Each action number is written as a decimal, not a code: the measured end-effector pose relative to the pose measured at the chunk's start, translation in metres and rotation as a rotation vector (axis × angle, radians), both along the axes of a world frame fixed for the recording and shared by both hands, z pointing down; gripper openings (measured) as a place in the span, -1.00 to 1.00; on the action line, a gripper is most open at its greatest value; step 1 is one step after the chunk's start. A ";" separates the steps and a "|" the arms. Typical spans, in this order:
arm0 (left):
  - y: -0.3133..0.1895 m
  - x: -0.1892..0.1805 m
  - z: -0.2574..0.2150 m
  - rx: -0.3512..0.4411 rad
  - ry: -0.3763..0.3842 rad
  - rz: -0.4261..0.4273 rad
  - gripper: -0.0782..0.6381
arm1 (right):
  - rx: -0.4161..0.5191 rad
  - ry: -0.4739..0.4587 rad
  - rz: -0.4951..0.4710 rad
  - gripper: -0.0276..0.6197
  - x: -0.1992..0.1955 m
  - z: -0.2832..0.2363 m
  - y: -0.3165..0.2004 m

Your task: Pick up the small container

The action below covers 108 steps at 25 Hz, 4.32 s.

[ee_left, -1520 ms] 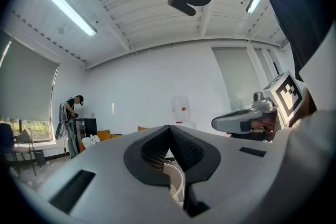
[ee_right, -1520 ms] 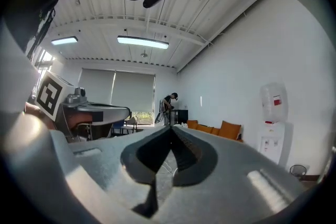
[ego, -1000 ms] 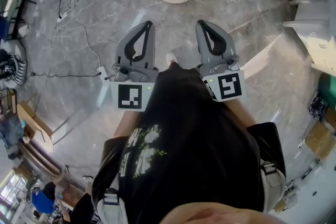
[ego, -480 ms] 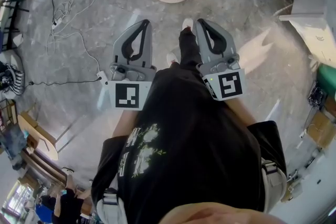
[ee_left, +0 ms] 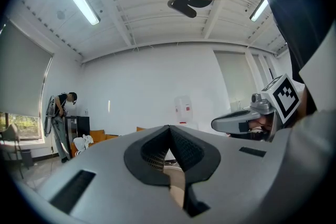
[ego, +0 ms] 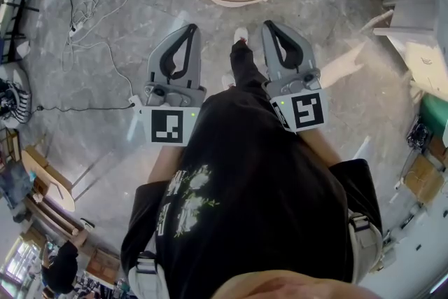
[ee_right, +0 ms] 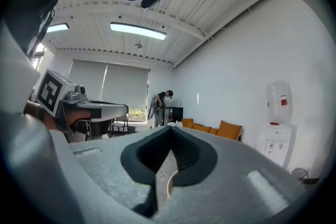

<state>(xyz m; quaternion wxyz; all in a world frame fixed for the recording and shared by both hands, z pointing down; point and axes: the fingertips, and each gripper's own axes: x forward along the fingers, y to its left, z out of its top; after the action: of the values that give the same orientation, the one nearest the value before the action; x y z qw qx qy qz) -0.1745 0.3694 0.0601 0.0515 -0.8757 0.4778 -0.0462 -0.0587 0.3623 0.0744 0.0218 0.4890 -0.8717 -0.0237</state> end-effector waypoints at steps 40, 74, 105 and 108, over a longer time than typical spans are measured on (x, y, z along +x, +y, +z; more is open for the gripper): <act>-0.301 0.063 -0.022 0.042 -0.052 -0.081 -0.76 | 0.038 0.022 -0.050 -0.93 0.084 -0.003 -0.318; -0.473 0.074 -0.007 0.046 -0.054 0.170 -0.76 | -0.034 0.017 0.183 -0.93 0.085 0.023 -0.447; -0.680 0.022 0.075 -0.003 0.053 0.359 -0.76 | -0.032 0.073 0.229 -0.92 0.014 0.081 -0.644; -0.689 0.037 0.095 -0.001 0.033 0.357 -0.76 | -0.042 0.051 0.212 -0.92 0.027 0.102 -0.657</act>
<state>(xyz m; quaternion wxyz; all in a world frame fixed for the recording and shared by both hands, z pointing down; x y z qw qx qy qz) -0.1372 -0.3197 0.1552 0.0506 -0.9473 0.3157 -0.0224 -0.0315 -0.2946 0.1762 0.0568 0.5770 -0.8146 -0.0153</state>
